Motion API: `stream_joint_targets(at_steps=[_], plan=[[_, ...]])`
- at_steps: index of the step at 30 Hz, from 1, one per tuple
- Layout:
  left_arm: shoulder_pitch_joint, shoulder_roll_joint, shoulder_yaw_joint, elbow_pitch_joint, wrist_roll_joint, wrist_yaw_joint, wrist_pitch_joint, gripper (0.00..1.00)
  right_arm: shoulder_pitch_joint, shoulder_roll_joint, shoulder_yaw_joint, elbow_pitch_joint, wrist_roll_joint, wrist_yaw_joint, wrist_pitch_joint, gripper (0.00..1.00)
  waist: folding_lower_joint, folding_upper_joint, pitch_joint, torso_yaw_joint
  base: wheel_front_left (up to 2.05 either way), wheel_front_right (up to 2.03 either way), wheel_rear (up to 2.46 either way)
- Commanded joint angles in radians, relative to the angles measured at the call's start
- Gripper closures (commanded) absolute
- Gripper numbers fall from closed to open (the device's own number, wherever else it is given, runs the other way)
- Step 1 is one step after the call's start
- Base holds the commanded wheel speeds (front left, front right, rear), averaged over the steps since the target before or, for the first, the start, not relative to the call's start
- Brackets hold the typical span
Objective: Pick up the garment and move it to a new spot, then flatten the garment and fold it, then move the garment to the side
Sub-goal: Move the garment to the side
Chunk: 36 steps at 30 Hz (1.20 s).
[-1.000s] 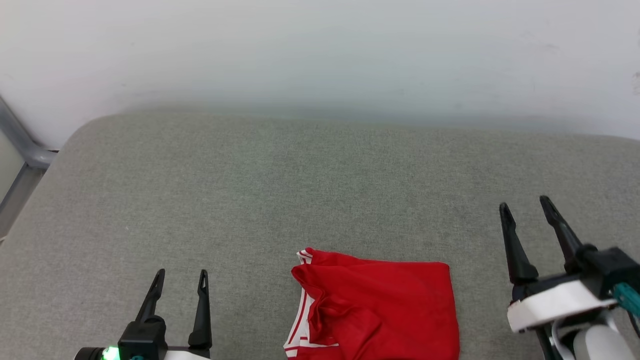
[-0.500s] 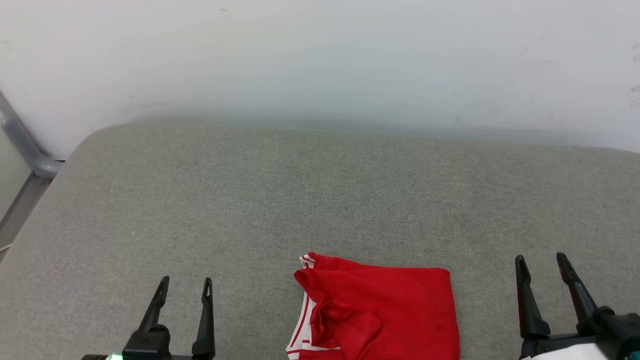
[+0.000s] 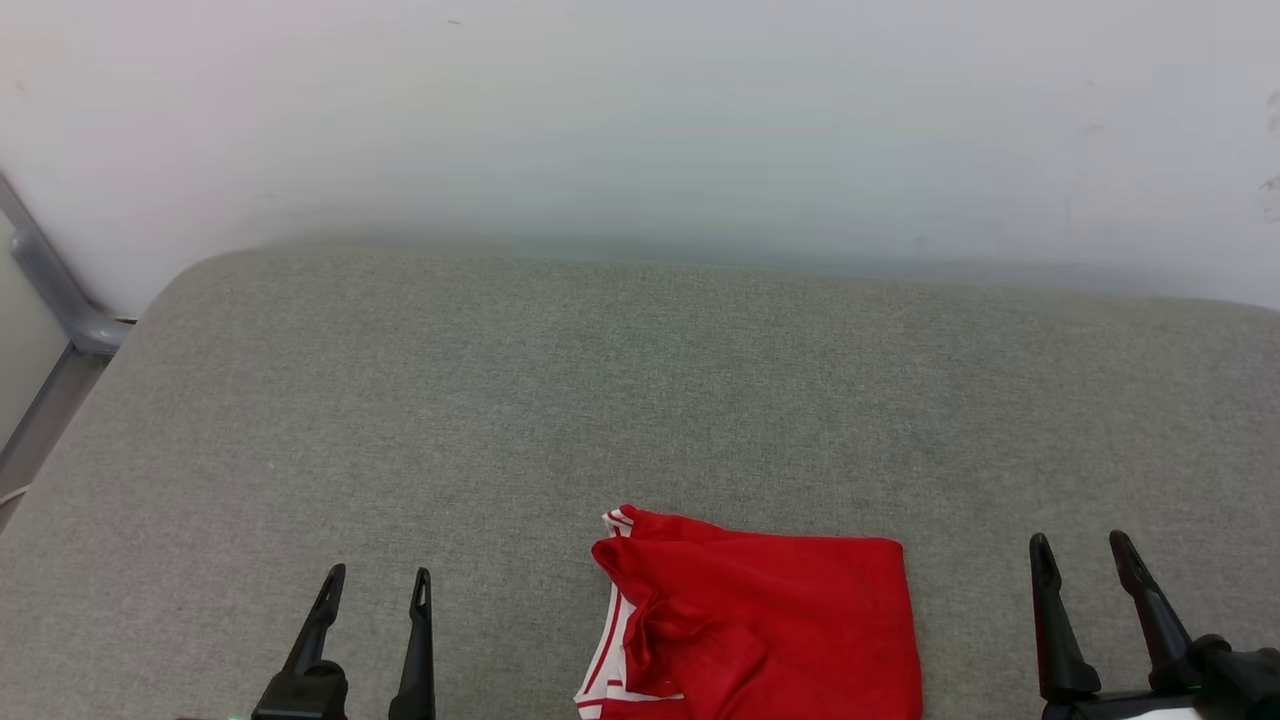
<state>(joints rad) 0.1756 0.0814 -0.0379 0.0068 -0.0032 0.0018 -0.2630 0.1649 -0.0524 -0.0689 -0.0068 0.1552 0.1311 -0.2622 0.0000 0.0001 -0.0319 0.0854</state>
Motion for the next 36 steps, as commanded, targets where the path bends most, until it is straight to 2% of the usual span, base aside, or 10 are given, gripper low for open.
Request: stream_joint_targets(at_steps=[1,9,13,17,27,31,36], plan=[[0.004,0.002,-0.002,-0.003,-0.001,0.004,-0.002,0.0,0.01,0.005,0.002,0.001,0.007,-0.001,-0.003,0.0,0.0,-0.0001,0.0,0.0,0.0,0.0,0.0],[0.001,0.0,-0.007,-0.005,-0.006,0.011,-0.002,0.0,-0.058,0.005,-0.01,-0.005,-0.037,-0.001,0.006,0.0,0.0,-0.0001,0.005,0.004,0.0,0.0,0.0],[-0.007,0.001,-0.007,-0.003,-0.009,0.012,-0.002,0.0,-0.156,-0.048,0.002,-0.026,-0.03,-0.001,0.07,0.0,0.0,-0.0001,0.013,0.003,0.0,0.0,0.0],[-0.017,0.003,-0.007,-0.001,-0.009,0.011,-0.002,0.0,-0.263,-0.127,0.051,-0.032,0.043,-0.001,0.206,0.0,0.0,-0.0001,0.022,0.005,0.0,0.0,0.0],[-0.043,-0.001,-0.012,0.001,-0.016,0.008,-0.002,0.0,-0.376,-0.332,0.249,-0.013,0.296,-0.001,0.695,0.0,0.0,-0.0001,0.058,0.023,0.0,0.0,0.0],[-0.054,-0.004,-0.014,0.001,-0.018,0.008,-0.002,0.0,-0.366,-0.374,0.302,0.009,0.356,-0.001,0.82,0.0,0.0,-0.0001,0.078,0.033,0.0,0.0,0.0],[-0.07,-0.008,-0.02,0.0,-0.017,0.006,-0.002,0.0,-0.341,-0.391,0.341,0.039,0.408,-0.001,0.903,0.0,0.0,-0.0001,0.107,0.049,0.0,0.0,0.0]])
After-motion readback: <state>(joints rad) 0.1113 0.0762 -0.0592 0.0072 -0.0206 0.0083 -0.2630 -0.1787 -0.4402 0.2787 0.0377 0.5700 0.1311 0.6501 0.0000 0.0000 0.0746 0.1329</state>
